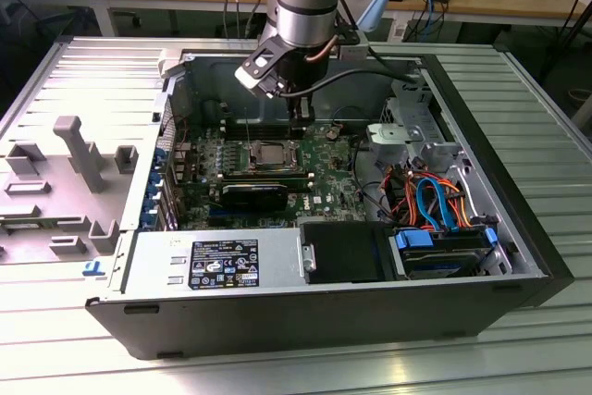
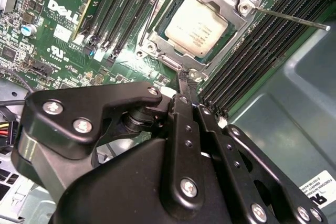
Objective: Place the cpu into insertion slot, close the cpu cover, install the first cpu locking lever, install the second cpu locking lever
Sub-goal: 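Close the cpu cover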
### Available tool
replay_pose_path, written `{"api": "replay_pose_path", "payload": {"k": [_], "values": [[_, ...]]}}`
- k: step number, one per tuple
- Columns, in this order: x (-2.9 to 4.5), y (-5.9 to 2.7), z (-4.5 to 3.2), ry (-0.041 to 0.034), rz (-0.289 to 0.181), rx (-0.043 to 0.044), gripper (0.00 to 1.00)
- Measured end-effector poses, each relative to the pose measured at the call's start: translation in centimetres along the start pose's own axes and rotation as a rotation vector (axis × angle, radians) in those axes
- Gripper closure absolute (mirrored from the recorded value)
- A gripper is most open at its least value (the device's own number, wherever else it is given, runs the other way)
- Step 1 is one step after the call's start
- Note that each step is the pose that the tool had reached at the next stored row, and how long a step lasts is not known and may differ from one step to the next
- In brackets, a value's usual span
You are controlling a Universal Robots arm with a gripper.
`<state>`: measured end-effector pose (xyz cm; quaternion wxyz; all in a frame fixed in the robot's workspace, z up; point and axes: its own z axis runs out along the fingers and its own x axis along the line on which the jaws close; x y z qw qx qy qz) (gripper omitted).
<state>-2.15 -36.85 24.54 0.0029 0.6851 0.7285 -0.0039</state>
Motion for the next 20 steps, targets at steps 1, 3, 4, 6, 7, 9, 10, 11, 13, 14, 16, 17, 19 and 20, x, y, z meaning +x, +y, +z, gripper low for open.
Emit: {"api": "replay_pose_path", "payload": {"k": [1, 3, 4, 6, 7, 9, 10, 11, 13, 14, 16, 17, 19, 20], "values": [[0.0, -0.02, 0.02, 0.0, 0.0, -0.0001, 0.89], [-0.01, -0.09, 0.07, -0.0001, 0.0, 0.0, 0.89], [-0.01, -0.16, 0.11, -0.0002, 0.0, 0.0001, 0.89], [0.0, -0.27, 0.19, 0.0001, 0.0, 0.0, 0.89], [0.0, -0.32, 0.23, -0.0001, 0.0, 0.0, 0.89], [0.0, -0.36, 0.28, -0.0001, 0.0, 0.0, 0.89], [0.0, -0.37, 0.31, -0.0003, 0.0, 0.0001, 0.89], [0.0, -0.37, 0.33, -0.0002, 0.0, 0.0, 0.89], [0.0, -0.38, 0.34, -0.0001, 0.0, 0.0, 0.89], [0.01, -0.44, 0.44, 0.0002, 0.0, -0.0001, 0.89], [0.03, -0.99, 0.62, -0.0003, 0.0, 0.0001, 0.89], [0.05, -1.19, 0.66, -0.0002, 0.0, 0.0001, 0.89], [0.08, -1.76, 0.8, -0.0002, 0.0, 0.0001, 0.89], [0.13, -2.45, 0.91, 0.0, 0.0, -0.0001, 0.89]]}}
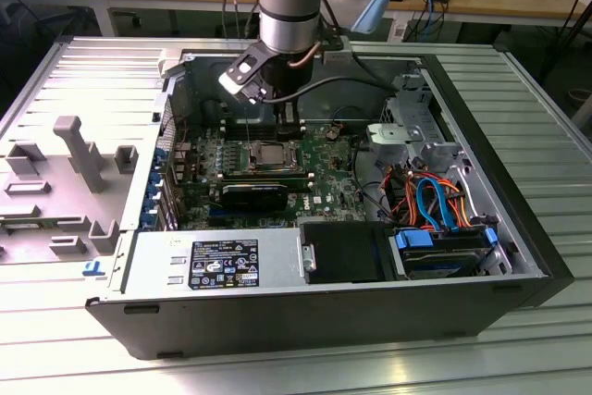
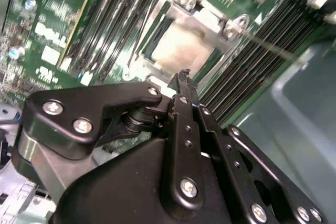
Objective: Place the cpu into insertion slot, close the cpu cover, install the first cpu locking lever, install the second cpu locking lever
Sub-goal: 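Close the cpu cover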
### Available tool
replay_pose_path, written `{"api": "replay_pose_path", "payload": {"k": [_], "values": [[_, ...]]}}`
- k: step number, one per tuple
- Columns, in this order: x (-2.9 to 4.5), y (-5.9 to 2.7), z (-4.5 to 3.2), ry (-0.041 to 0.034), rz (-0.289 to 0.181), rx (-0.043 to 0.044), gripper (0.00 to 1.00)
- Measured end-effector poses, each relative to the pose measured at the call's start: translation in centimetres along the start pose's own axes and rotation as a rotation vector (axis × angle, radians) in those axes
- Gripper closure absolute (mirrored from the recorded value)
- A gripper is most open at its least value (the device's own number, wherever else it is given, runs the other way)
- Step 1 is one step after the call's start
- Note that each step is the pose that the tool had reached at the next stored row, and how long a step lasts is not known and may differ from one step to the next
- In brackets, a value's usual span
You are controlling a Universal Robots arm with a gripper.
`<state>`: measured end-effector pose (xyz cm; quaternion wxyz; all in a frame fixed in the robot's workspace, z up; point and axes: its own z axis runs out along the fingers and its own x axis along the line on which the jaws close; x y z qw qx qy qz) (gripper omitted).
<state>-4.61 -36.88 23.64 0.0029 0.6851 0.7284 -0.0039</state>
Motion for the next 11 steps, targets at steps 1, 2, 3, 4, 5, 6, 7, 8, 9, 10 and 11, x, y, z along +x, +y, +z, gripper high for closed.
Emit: {"api": "replay_pose_path", "payload": {"k": [1, 2, 3, 4, 5, 6, 7, 8, 9, 10, 11], "values": [[0.03, -0.49, 0.08, 0.0, 0.0, 0.0, 0.89], [0.05, -0.77, 0.14, 0.0, 0.0, 0.0001, 0.89], [0.08, -1.32, 0.46, -0.0002, 0.0, 0.0001, 0.89], [0.11, -1.73, 0.83, -0.0002, 0.0, 0.0002, 0.89], [0.15, -2.25, 1.19, -0.0001, 0.0, 0.0006, 0.89], [0.17, -2.55, 1.49, -0.0001, 0.0, 0.0009, 0.89], [0.18, -2.75, 1.69, -0.0001, 0.0, 0.001, 0.89], [0.2, -3.0, 1.91, 0.0, 0.0, 0.001, 0.89], [0.2, -3.08, 2.08, -0.0001, 0.0, 0.0009, 0.89], [0.21, -3.14, 2.25, 0.0, 0.0, 0.0009, 0.89], [0.21, -3.18, 2.34, 0.0, 0.0, 0.0009, 0.89]]}}
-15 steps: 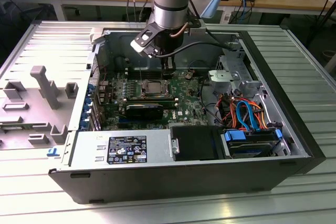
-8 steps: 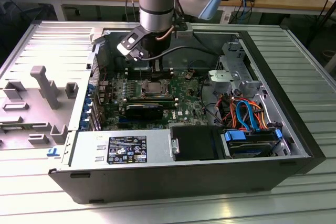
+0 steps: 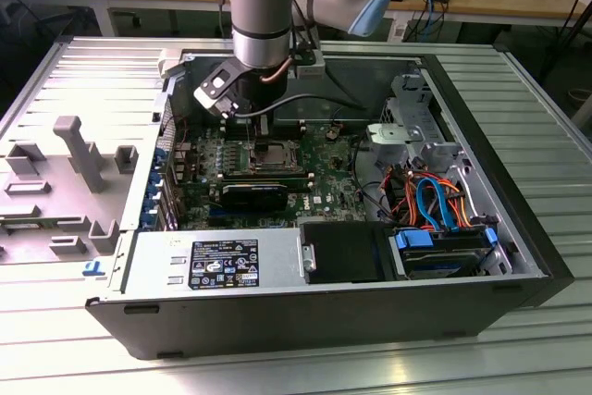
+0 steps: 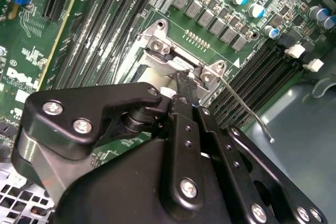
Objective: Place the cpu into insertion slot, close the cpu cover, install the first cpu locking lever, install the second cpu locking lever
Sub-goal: 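Close the cpu cover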
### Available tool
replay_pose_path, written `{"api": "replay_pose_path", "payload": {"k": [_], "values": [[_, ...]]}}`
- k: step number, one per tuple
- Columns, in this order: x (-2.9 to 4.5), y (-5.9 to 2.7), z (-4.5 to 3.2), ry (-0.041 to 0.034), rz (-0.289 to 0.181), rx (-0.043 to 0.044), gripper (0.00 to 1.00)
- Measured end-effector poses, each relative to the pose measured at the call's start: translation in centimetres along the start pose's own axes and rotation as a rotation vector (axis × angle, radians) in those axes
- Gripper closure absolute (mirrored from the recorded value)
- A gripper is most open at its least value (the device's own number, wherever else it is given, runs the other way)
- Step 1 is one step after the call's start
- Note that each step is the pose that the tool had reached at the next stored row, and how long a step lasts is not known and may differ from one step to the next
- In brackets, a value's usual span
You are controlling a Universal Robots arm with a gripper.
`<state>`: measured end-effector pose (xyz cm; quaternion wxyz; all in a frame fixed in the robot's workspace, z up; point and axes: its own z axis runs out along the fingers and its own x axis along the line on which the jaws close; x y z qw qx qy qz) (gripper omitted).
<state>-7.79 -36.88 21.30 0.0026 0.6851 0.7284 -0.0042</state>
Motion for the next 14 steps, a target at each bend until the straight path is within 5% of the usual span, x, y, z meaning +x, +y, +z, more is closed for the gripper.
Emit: {"api": "replay_pose_path", "payload": {"k": [6, 14], "values": [[0.0, -0.1, 0.57, -0.0001, 0.0, 0.0001, 0.89], [-0.02, -0.07, 0.2, 0.0001, 0.0, -0.0014, 0.89]]}}
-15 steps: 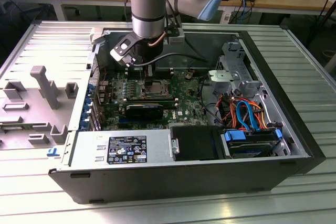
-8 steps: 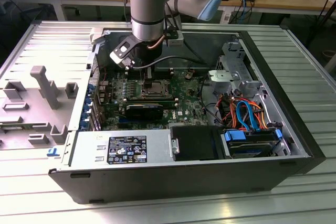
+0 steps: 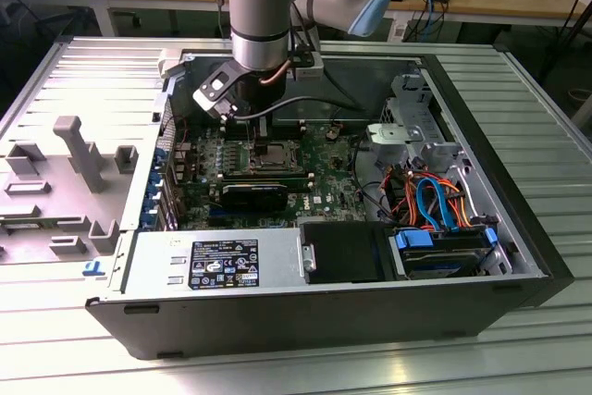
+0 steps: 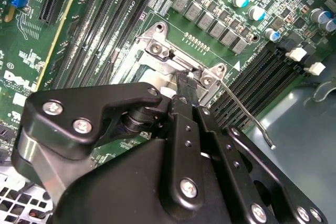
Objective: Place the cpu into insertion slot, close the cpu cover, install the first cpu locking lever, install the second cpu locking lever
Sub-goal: 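Close the cpu cover, then install the first cpu locking lever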
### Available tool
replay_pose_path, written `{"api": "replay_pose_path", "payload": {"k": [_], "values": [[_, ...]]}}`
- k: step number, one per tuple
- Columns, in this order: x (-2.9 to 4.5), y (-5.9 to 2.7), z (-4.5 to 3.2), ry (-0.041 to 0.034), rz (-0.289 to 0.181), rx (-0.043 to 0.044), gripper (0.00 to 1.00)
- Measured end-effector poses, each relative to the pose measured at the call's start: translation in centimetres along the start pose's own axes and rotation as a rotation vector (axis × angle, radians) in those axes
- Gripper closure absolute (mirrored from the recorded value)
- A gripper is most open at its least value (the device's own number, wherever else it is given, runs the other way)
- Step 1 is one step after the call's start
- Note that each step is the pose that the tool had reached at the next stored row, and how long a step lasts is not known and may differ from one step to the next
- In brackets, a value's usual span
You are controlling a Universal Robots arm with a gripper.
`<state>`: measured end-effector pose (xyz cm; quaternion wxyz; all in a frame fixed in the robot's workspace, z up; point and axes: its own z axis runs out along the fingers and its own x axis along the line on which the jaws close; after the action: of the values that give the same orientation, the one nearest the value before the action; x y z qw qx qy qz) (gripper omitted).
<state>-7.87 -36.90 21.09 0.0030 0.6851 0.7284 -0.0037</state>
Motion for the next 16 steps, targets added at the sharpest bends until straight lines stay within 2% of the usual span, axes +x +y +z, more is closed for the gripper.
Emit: {"api": "replay_pose_path", "payload": {"k": [7, 16], "values": [[-0.11, 1.62, 0.0, -0.0004, 0.0, 0.0036, 0.89], [-0.1, 1.65, 0.0, -0.0003, 0.0, 0.0035, 0.89]]}}
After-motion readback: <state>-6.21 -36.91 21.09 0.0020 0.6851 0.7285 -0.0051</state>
